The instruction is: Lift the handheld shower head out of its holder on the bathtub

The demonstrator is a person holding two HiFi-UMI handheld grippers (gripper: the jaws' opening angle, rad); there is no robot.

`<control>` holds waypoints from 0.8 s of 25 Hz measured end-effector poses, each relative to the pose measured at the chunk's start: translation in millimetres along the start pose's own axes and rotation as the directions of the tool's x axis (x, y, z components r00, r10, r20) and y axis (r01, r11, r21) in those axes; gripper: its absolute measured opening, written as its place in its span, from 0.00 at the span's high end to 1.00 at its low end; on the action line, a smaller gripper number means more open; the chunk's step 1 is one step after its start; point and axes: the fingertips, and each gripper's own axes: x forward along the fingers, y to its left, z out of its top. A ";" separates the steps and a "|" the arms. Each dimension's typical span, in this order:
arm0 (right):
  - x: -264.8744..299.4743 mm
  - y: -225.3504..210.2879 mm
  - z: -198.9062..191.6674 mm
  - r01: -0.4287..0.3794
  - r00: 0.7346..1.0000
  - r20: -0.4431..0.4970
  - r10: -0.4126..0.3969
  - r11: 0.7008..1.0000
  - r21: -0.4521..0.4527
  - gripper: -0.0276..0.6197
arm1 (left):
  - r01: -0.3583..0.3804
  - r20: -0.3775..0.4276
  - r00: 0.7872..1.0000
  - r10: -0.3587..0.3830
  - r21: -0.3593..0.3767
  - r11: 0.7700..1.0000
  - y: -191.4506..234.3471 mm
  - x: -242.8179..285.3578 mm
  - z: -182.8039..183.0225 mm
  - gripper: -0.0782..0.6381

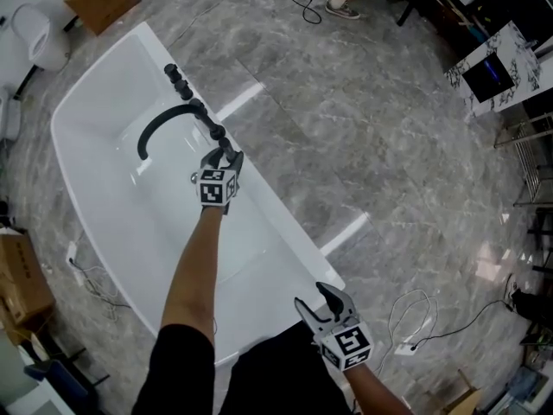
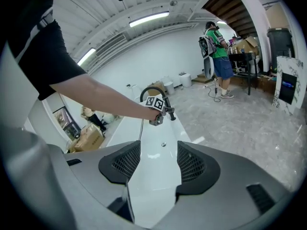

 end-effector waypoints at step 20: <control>-15.4 11.3 32.1 0.026 0.999 0.041 -0.026 1.000 -0.001 0.64 | -0.013 -0.024 1.000 0.015 0.055 0.998 12.4 -41.4 33.2 0.72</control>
